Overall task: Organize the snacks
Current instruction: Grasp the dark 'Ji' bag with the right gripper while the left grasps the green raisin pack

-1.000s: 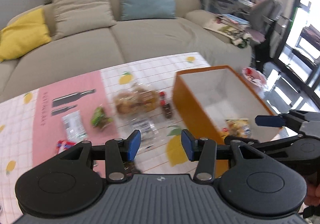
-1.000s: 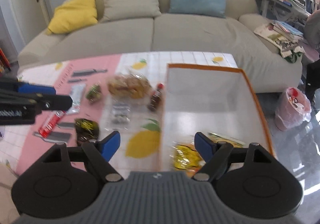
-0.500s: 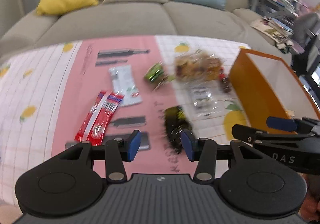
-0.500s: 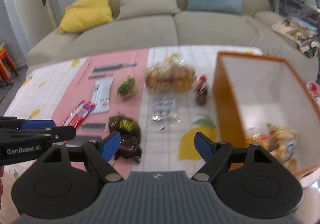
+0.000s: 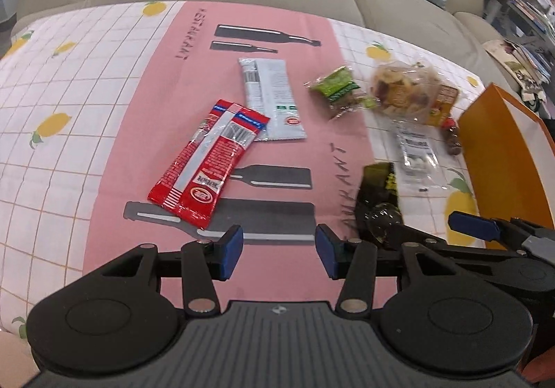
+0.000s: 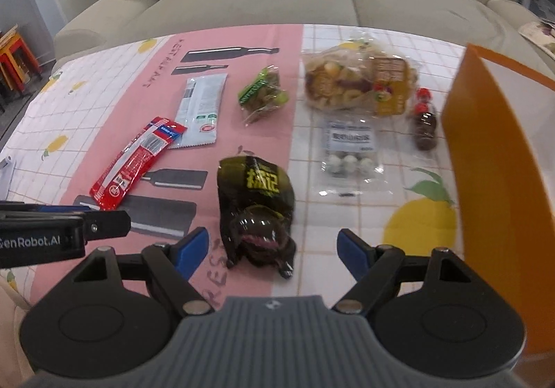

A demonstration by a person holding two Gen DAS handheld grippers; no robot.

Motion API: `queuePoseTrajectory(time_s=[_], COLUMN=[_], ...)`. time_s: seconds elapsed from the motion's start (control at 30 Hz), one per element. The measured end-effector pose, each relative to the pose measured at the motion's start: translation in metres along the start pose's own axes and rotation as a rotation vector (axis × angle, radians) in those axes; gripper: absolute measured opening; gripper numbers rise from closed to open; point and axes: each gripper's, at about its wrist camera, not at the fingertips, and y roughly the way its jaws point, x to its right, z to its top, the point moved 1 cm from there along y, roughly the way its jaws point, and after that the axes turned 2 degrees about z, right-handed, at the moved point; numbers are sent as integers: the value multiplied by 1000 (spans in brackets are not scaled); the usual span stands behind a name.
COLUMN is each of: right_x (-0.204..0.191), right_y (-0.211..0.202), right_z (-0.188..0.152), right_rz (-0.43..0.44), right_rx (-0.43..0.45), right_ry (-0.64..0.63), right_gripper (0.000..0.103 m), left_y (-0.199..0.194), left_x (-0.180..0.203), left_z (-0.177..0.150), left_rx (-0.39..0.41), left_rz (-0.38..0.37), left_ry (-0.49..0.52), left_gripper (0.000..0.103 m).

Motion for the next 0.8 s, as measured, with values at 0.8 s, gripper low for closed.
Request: queuePoseTrajectory(time_s=[0.8], right_x=[-5], right_y=[66], right_z=[14], right_rz=[29], right_rx=[-65], right_ry=[-50], right_gripper=[56], left_y=[39], left_x=[24], left_z=[54], left_rx=[56], left_rz=[-12], left_ry=[182], left_gripper=[61])
